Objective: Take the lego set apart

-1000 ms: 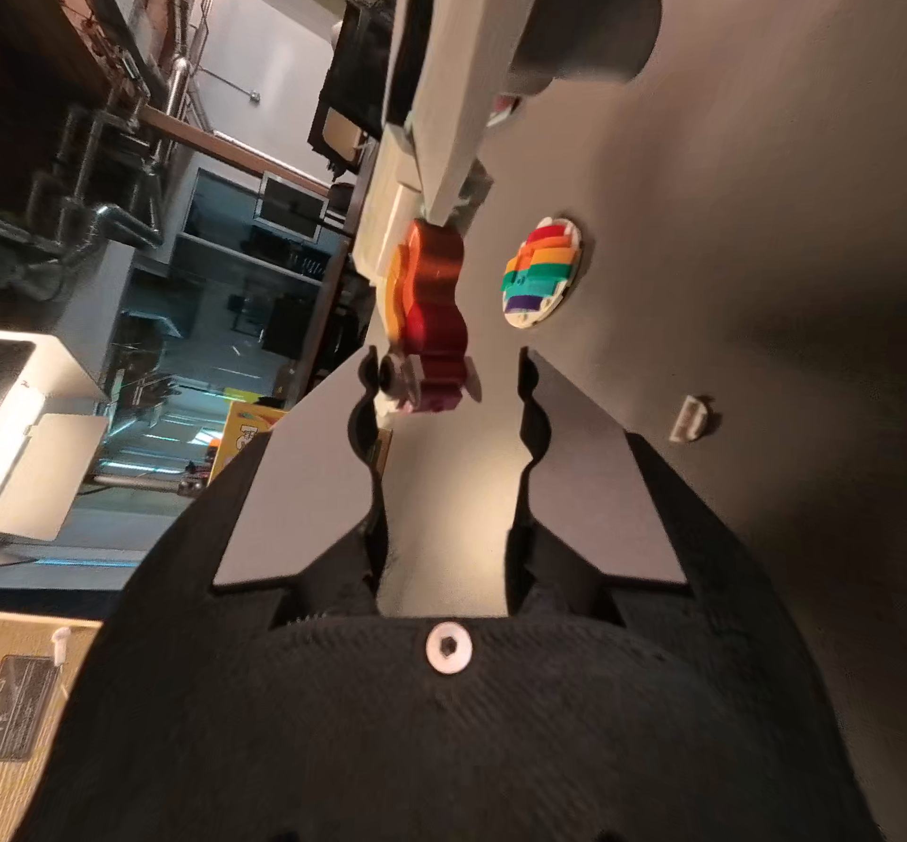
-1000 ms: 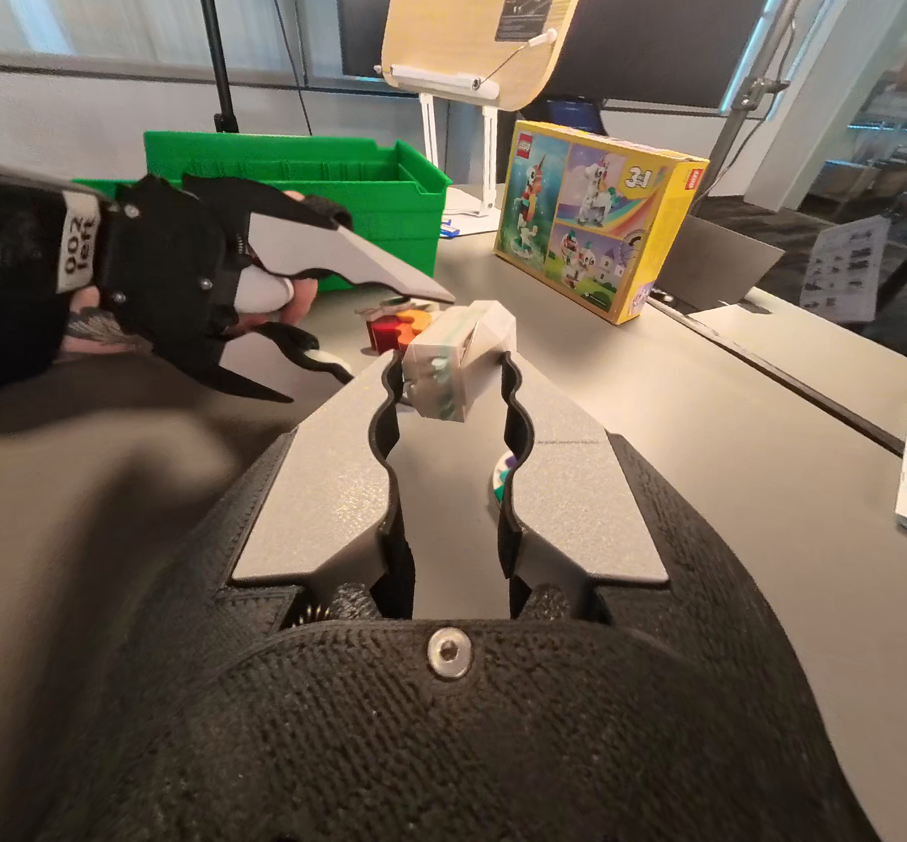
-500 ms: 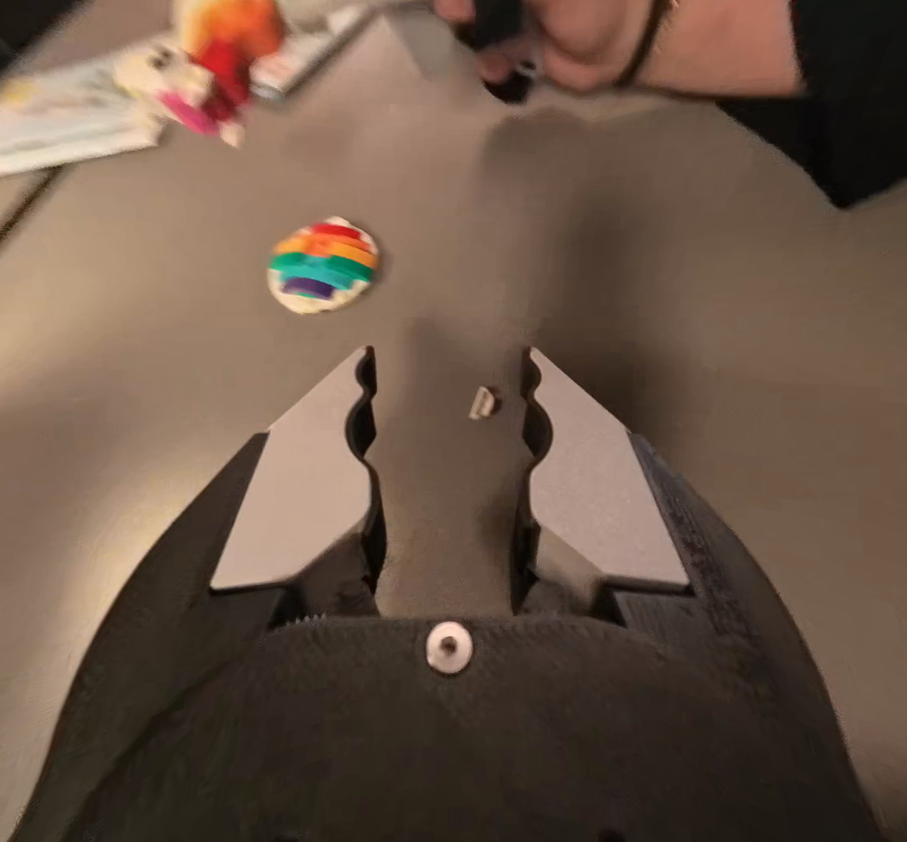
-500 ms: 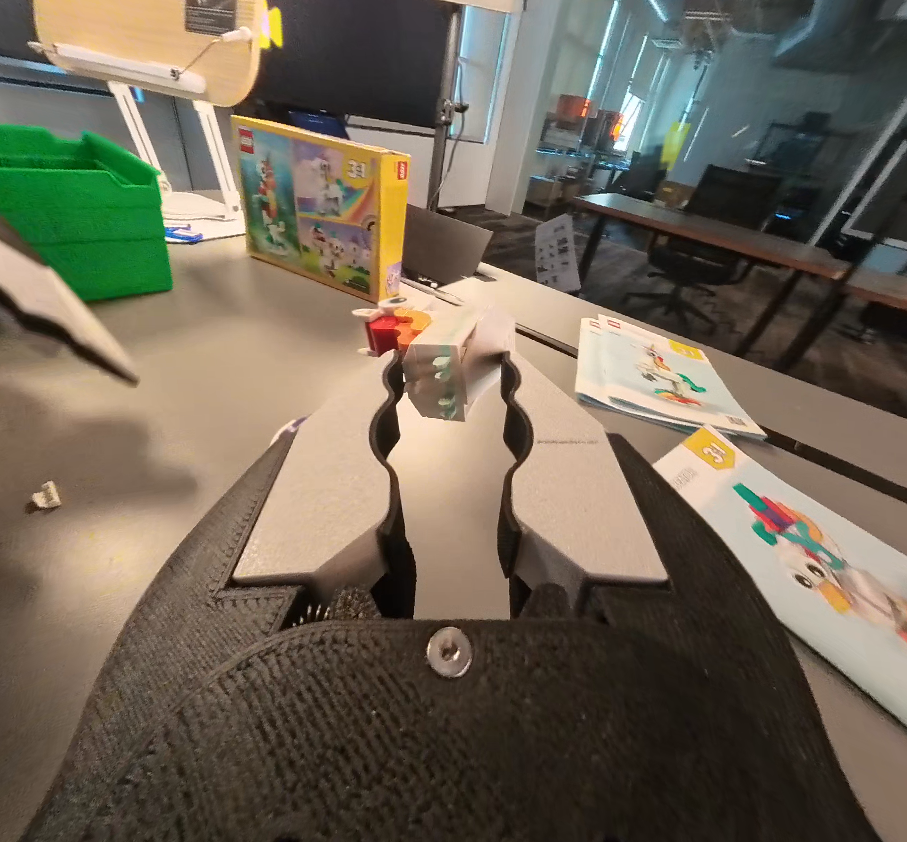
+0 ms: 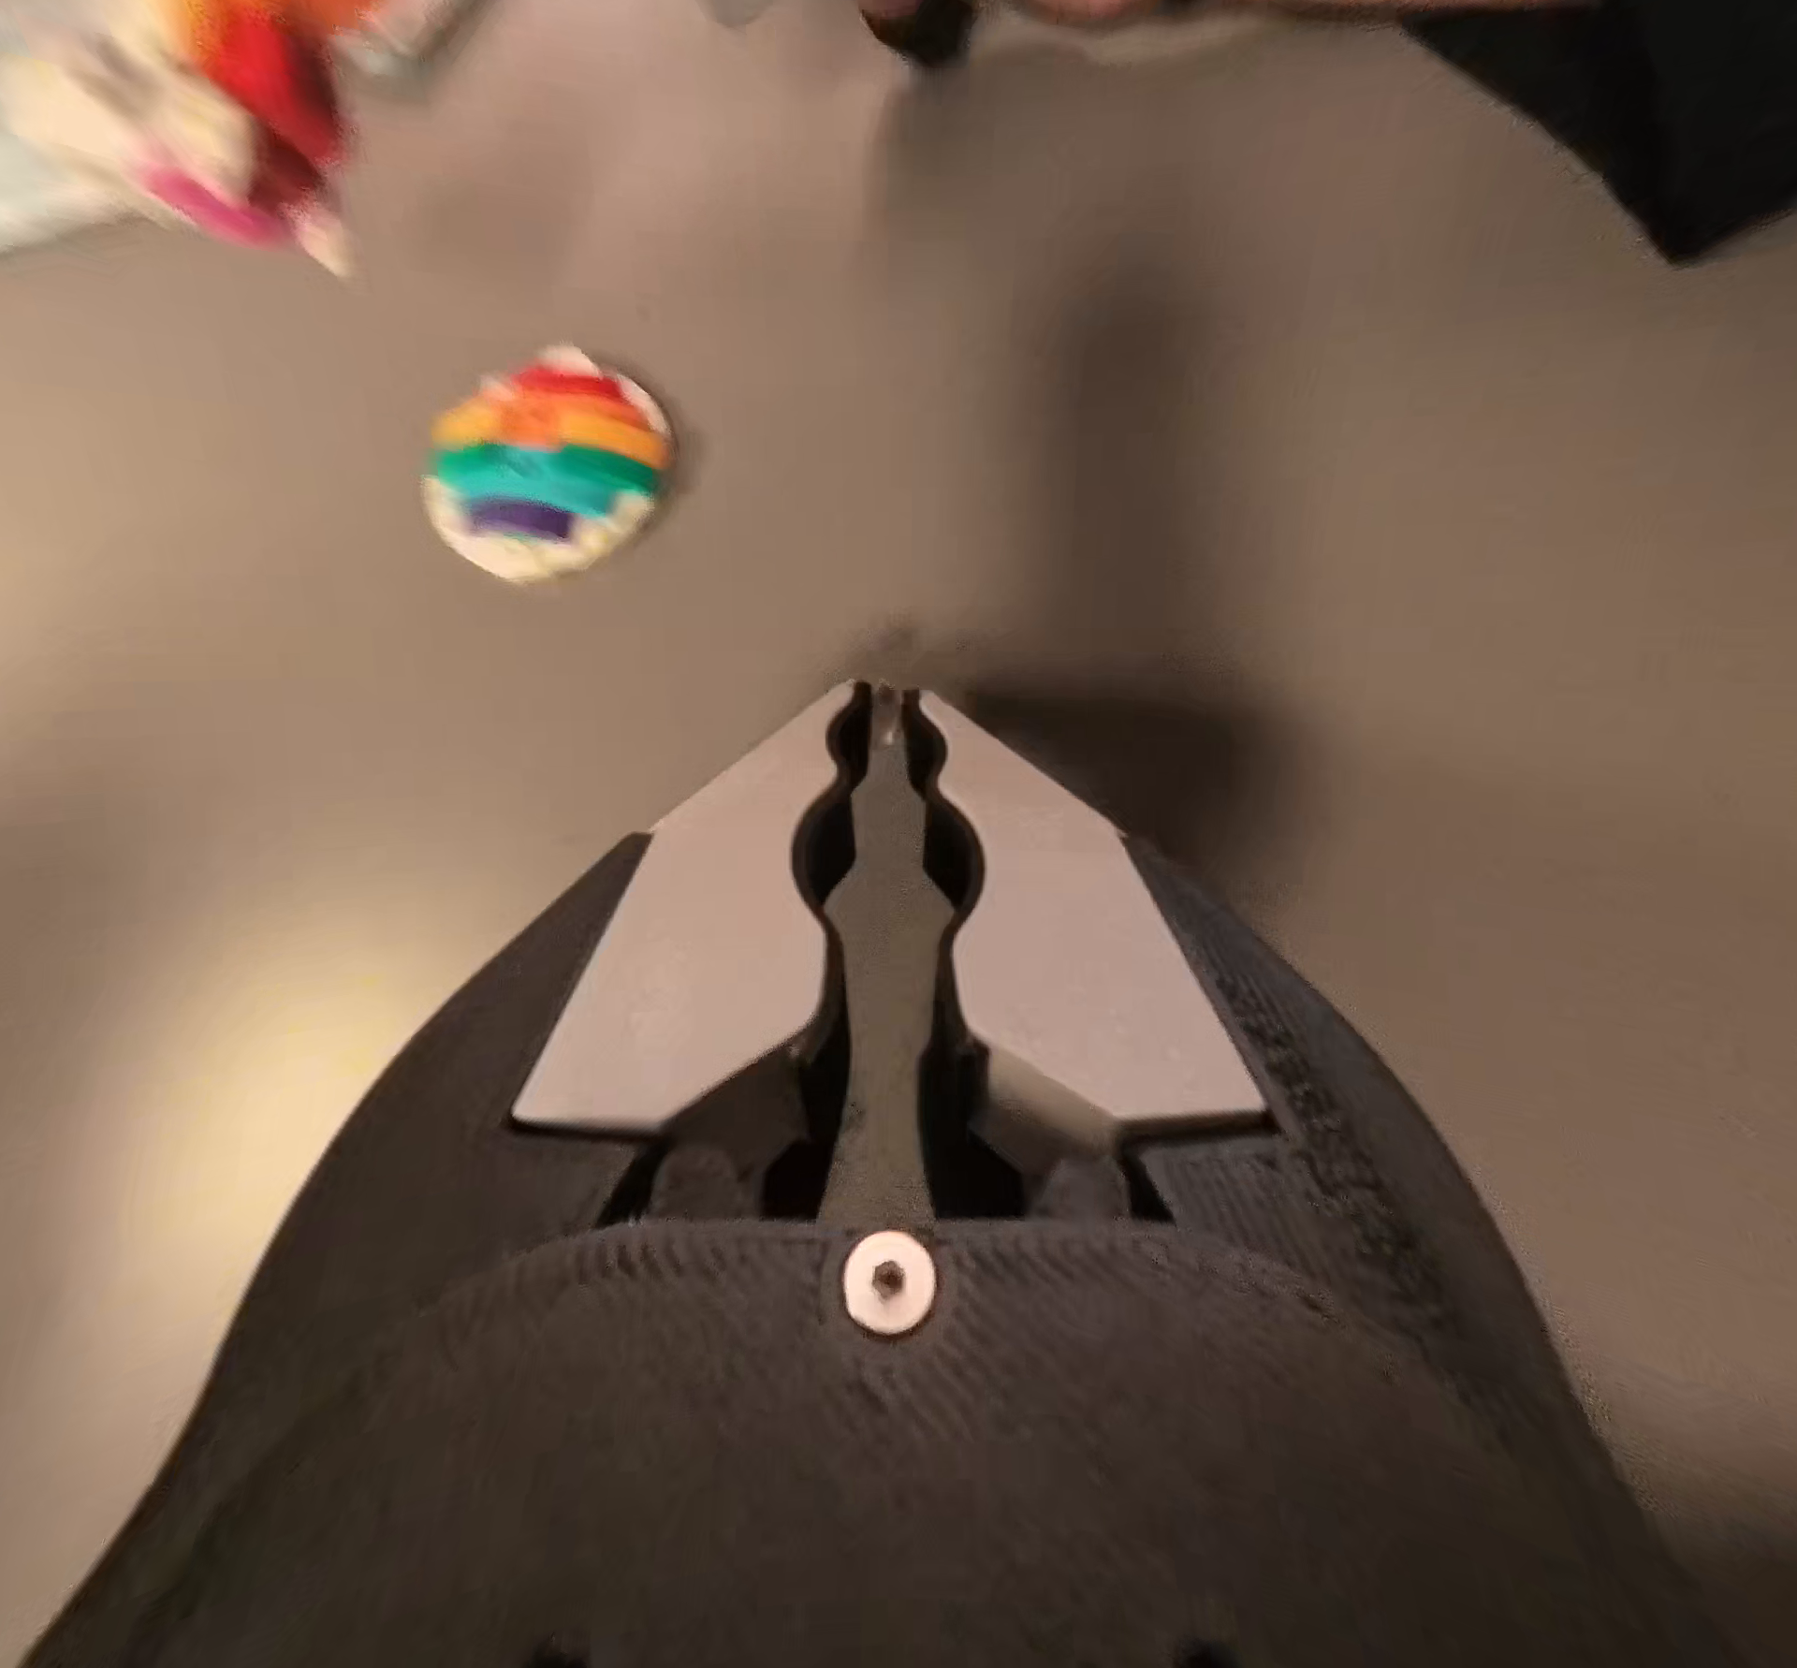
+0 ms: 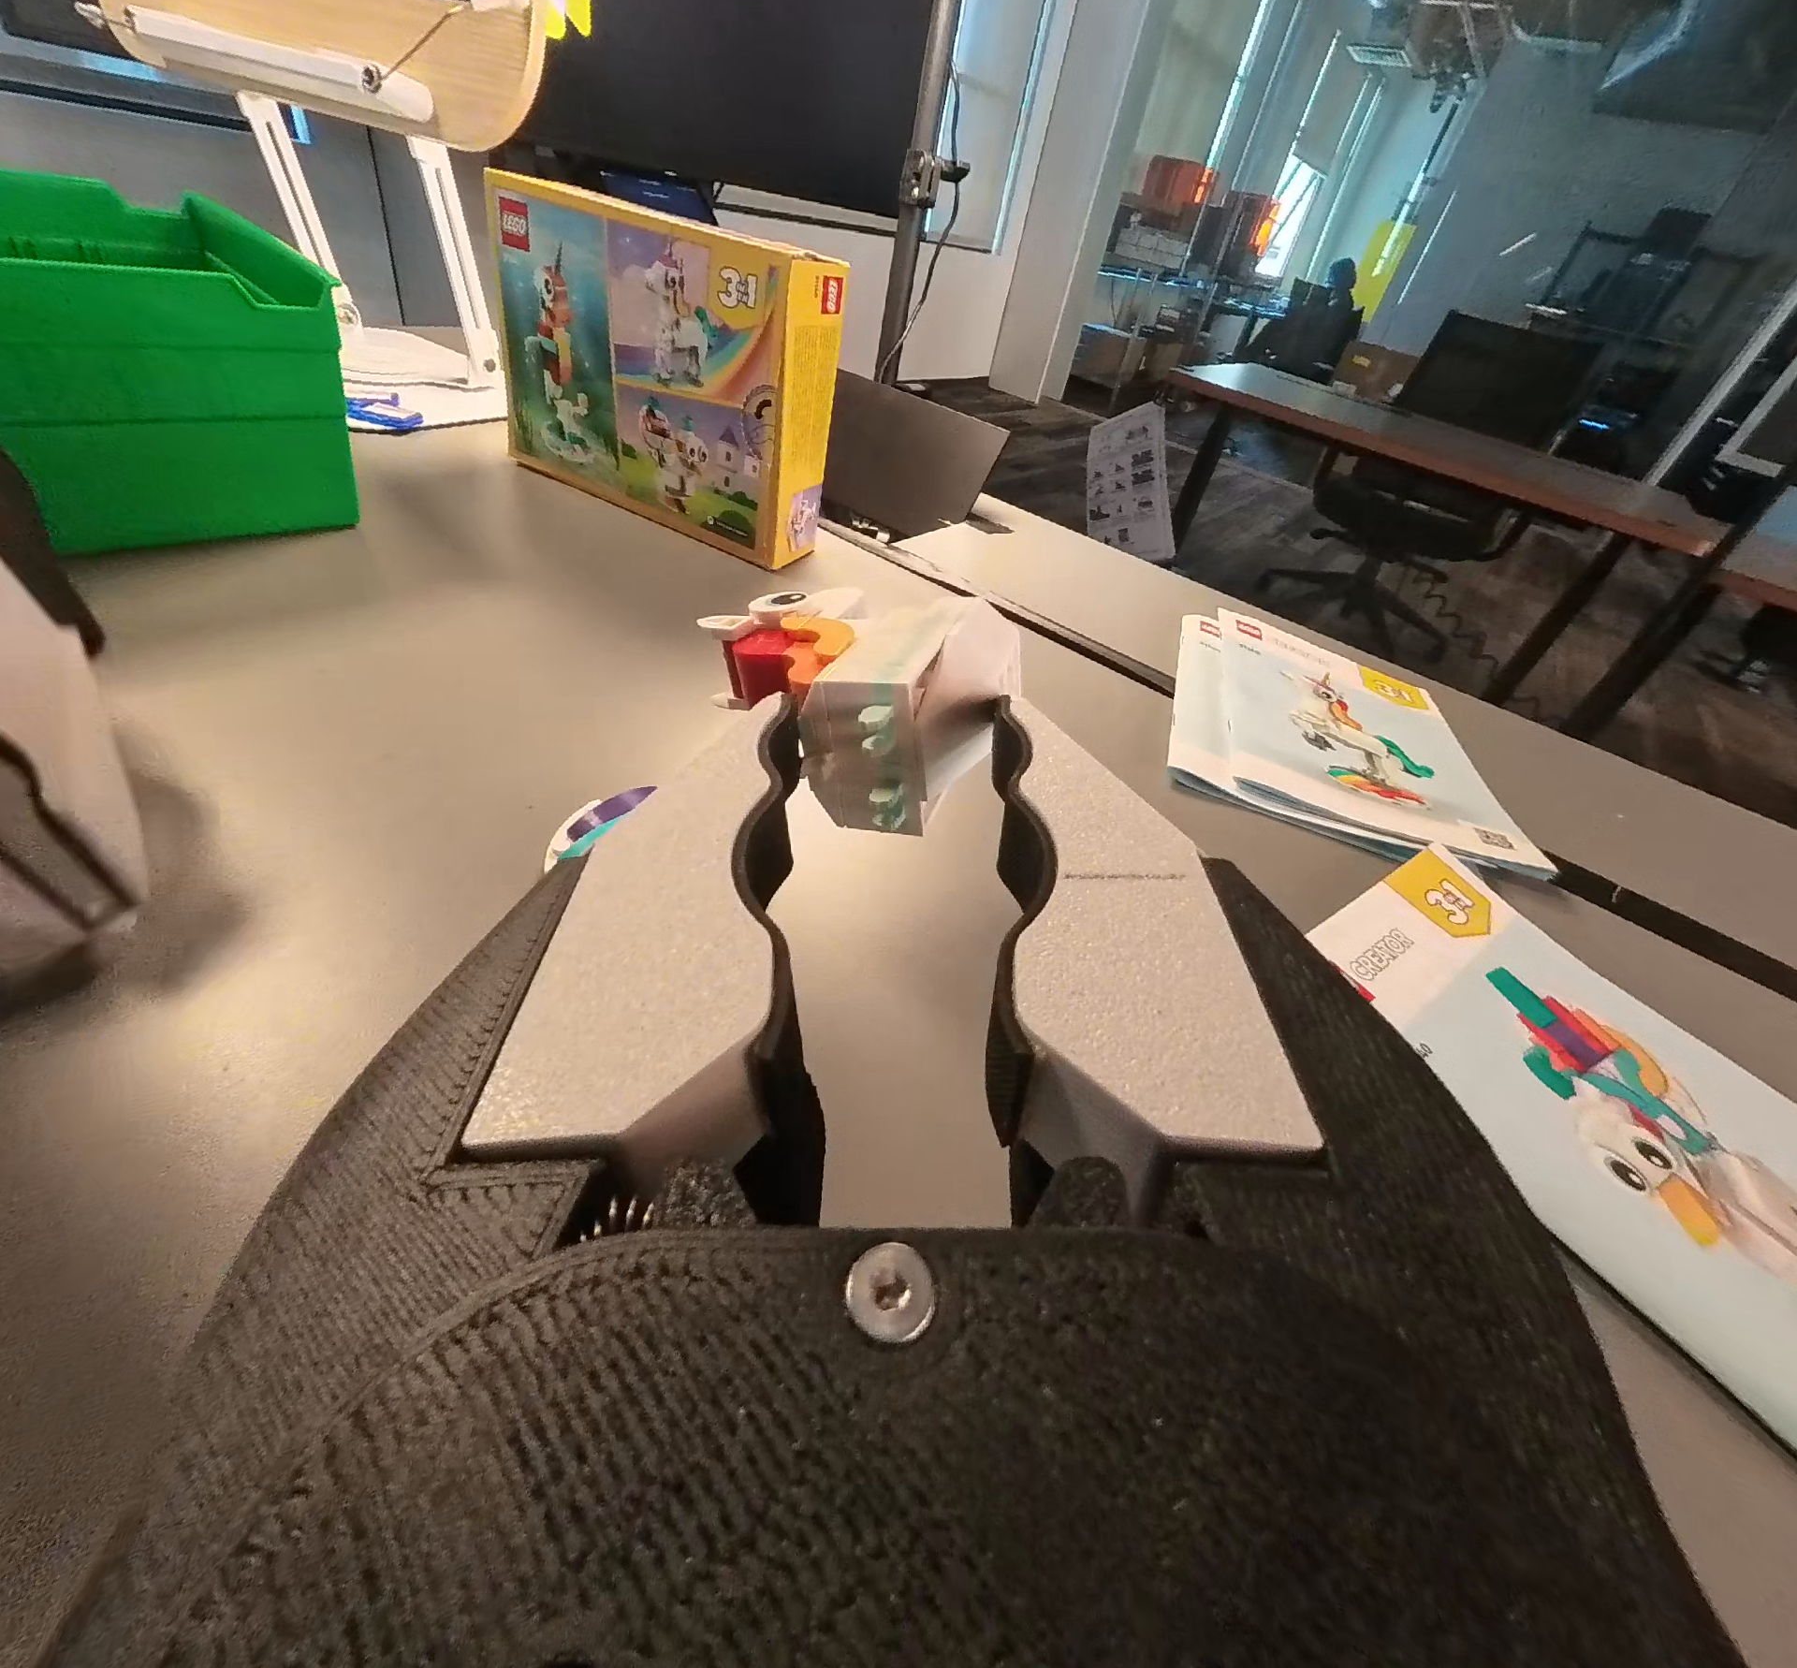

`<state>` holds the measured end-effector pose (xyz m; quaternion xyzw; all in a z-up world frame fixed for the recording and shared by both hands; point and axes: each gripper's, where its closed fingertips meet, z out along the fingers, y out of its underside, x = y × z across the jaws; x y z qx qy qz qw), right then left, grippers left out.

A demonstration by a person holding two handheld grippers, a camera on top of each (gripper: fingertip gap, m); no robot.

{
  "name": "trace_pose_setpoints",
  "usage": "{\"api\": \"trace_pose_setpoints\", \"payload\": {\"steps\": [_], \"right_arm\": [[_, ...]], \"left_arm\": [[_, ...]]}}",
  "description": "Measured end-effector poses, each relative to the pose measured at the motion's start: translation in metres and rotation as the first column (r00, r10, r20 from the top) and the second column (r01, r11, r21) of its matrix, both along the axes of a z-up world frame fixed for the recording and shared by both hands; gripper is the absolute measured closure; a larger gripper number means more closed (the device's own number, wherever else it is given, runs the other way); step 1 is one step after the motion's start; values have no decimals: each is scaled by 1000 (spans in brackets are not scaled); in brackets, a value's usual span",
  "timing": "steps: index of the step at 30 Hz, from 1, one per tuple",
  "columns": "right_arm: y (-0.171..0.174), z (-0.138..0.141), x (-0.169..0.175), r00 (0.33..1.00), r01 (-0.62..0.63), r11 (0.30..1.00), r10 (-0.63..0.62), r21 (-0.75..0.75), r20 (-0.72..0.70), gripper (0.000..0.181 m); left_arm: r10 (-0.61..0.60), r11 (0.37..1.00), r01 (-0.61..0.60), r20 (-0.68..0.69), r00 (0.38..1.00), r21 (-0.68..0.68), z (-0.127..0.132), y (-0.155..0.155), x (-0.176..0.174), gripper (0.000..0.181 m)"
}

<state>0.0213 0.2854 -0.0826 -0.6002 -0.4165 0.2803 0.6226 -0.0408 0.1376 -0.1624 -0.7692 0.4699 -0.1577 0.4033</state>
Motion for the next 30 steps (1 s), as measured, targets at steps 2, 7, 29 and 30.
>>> {"api": "trace_pose_setpoints", "payload": {"steps": [2, 7, 29, 30], "right_arm": [[0, 0, 0, 1000, -5, 1000, 5, -3, -3, 143], [-1, 0, -1, 1000, -12, 1000, 12, -7, -4, 143], [-23, 9, -17, 994, -105, 994, 105, -5, -30, 143], [-25, 12, -18, 993, -113, 994, 113, -1, -45, 143]], "left_arm": [[86, 975, -104, 100, 991, 194, 42, 16, -5, 176], [443, 595, -608, 417, 794, 526, 176, 9, -99, 175], [994, 73, -993, -80, 80, -88, 73, -66, -279, 102], [992, 123, -990, -14, 125, -70, 85, -57, -269, 102]]}}
